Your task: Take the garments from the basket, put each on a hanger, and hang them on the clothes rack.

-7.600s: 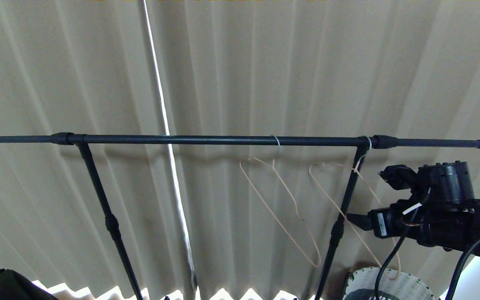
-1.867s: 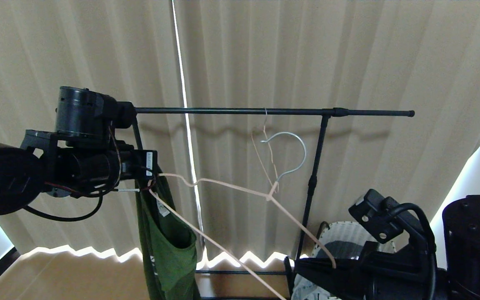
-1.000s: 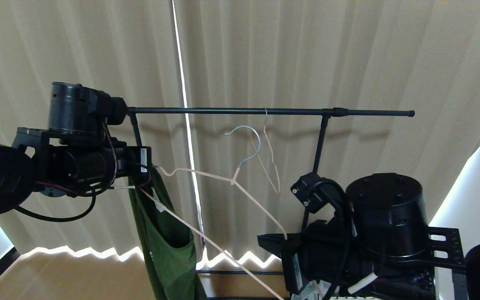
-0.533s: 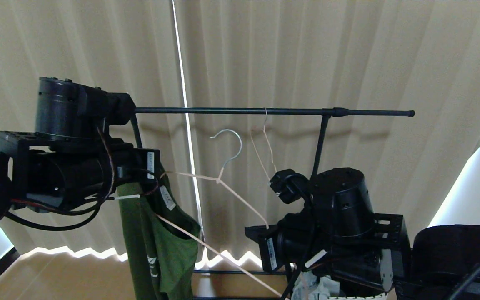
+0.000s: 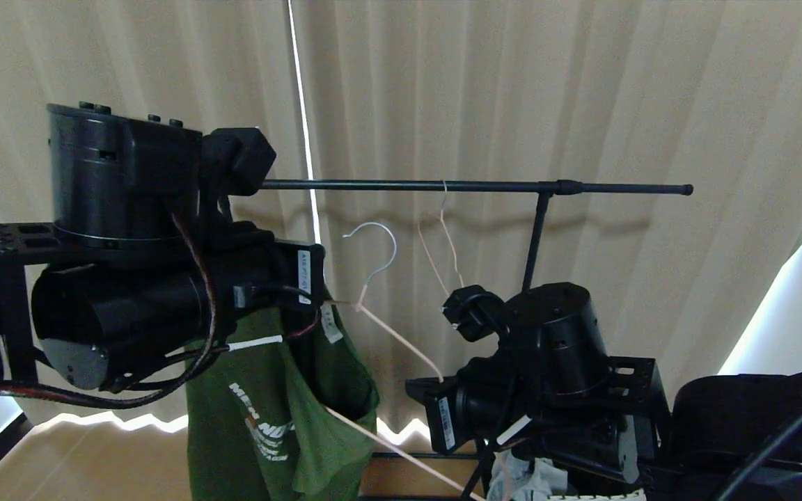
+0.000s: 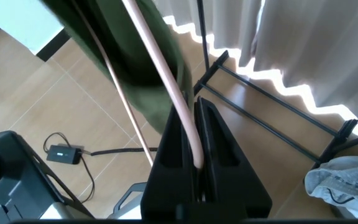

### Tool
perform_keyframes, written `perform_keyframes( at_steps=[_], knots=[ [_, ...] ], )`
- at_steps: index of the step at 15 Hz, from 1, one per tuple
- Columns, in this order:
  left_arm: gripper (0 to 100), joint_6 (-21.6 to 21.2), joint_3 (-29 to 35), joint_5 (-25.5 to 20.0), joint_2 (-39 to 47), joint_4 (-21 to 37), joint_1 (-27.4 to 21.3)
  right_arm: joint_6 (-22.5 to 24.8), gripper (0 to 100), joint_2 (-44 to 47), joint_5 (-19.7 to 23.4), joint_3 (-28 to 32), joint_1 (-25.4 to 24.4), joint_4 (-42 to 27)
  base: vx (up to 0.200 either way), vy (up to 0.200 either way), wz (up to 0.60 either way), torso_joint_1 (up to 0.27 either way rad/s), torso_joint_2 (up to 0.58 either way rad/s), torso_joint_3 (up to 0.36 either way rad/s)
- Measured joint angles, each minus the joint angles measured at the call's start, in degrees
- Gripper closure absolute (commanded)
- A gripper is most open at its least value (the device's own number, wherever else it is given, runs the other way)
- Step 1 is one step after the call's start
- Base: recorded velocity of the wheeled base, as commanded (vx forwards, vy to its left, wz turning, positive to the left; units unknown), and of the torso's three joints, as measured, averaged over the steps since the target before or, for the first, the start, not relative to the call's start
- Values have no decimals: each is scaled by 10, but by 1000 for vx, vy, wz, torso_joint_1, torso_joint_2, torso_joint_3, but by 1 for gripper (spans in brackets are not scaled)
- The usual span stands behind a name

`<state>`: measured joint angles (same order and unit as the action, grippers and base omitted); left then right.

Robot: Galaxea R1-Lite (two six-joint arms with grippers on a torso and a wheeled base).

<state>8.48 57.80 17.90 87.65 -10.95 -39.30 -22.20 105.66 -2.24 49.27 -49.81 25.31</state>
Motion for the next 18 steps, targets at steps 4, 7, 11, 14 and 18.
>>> perform_keyframes(
  at_steps=[4,7,11,14,18],
  knots=[
    [100,-4,-12,-8,5,-12,-24,-3,100,-2,-4,-4,0,0,0,0,0,0,0,0],
    [100,-19,-33,-9,2,-9,-25,1,100,-9,-15,-8,3,-2,0,0,0,0,0,0],
    [100,-58,-49,-23,-9,-9,-22,13,100,-19,-18,-12,12,-3,0,0,0,0,0,0],
    [0,-62,-51,-27,-12,-8,-21,24,100,-32,-18,-17,12,-4,0,0,0,0,0,0],
    [0,-84,-51,-27,-20,-7,-19,38,100,-48,-19,-33,14,-1,0,0,0,0,0,0]
  ],
)
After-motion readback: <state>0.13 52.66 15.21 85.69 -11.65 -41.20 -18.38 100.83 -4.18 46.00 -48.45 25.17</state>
